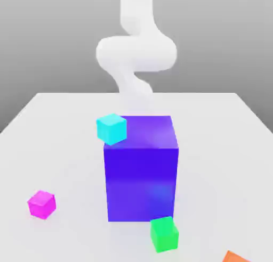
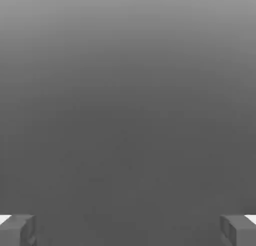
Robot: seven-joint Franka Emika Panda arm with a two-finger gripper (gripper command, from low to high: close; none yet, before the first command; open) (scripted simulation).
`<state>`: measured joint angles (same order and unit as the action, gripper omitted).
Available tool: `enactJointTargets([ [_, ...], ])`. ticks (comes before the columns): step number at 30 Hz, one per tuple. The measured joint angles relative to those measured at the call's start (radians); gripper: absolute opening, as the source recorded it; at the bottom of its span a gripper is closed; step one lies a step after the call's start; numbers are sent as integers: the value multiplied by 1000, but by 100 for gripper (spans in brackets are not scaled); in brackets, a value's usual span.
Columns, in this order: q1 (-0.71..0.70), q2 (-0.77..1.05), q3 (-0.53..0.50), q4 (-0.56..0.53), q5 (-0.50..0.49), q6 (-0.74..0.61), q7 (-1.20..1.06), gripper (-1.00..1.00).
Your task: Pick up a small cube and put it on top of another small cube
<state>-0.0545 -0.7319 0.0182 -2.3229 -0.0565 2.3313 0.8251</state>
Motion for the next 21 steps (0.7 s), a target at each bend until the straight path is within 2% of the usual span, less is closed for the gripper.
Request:
enactJointTargets([
  [12, -218, 338, -1, -105, -239, 135, 97, 0],
  [21, -319, 578, -86, -187, -301, 250, 86, 0],
])
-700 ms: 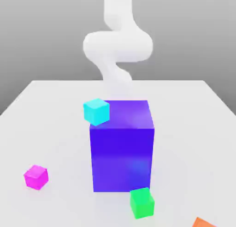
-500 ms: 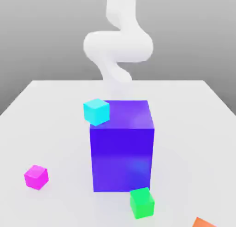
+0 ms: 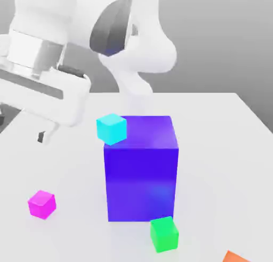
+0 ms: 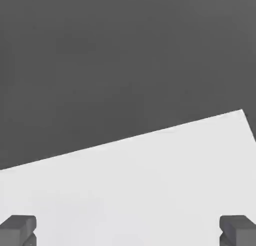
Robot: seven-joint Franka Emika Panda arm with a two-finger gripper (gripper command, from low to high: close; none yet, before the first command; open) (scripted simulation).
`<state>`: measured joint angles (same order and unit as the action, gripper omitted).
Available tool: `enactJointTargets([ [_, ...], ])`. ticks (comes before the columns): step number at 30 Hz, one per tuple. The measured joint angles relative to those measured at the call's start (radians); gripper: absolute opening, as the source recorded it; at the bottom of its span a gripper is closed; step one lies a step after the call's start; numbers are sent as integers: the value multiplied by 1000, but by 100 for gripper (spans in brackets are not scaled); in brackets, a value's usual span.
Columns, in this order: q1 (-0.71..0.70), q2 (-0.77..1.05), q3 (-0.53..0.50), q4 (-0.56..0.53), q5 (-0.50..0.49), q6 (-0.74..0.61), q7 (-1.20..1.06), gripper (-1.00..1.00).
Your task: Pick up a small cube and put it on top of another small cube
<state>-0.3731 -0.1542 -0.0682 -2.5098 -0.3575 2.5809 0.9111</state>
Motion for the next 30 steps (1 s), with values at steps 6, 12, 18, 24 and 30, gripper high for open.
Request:
enactJointTargets([
  [6, -67, 145, -52, -62, 75, 96, -90, 0],
  [12, -144, 270, -26, -126, 297, 194, -286, 0],
  [18, -198, 405, 28, -120, 415, 306, -379, 0],
  [24, -207, 508, 39, -102, 422, 387, -387, -100],
  [30, -209, 496, 41, -104, 422, 377, -386, -100],
])
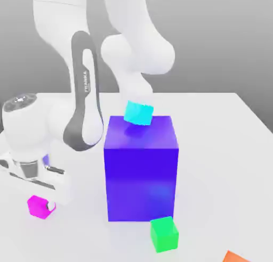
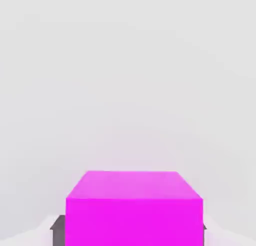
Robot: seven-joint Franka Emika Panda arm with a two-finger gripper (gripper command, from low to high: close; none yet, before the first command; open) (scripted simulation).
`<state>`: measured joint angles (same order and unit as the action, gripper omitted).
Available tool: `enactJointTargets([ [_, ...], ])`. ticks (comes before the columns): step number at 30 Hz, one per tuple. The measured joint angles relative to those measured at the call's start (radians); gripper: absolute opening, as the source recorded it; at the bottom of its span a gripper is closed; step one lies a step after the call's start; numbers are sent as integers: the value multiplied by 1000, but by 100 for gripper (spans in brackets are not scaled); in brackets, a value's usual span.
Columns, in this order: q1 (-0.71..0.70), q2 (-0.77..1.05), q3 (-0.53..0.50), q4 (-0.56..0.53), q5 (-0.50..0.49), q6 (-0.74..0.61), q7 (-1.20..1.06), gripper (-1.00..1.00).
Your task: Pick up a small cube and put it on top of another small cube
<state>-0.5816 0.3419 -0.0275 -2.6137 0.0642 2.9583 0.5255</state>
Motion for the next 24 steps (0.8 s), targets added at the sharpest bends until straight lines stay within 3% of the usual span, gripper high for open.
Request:
enactJointTargets([
  [7, 9, -169, -16, -34, -34, -136, 25, -100],
  [12, 55, -207, -17, 9, -119, -254, 162, -100],
  [19, 101, -290, 12, 80, -16, -455, 331, -100],
  [24, 199, -302, 65, 81, -10, -458, 416, -100],
])
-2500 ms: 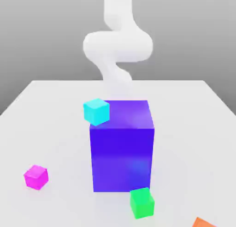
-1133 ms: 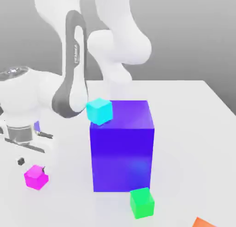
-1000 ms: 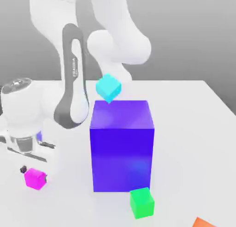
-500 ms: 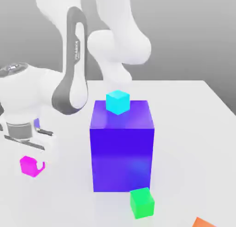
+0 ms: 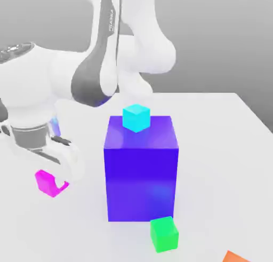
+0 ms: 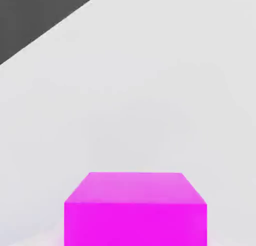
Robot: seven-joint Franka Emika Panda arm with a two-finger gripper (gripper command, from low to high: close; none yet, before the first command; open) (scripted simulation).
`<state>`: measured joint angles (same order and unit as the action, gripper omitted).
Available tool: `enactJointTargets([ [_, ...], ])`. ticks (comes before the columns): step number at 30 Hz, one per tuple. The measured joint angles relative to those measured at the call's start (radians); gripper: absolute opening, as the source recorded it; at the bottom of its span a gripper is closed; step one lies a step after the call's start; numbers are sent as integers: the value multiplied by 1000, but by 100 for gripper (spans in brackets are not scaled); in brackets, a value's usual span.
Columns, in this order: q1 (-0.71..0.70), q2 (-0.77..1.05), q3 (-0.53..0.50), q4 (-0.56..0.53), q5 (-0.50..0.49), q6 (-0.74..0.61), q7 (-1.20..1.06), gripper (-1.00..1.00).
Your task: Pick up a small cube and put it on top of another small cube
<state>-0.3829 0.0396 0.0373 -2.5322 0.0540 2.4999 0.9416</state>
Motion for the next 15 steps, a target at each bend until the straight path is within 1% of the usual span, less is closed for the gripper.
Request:
enactJointTargets([
  [15, 312, 7, 157, -32, -86, 93, 261, -100],
])
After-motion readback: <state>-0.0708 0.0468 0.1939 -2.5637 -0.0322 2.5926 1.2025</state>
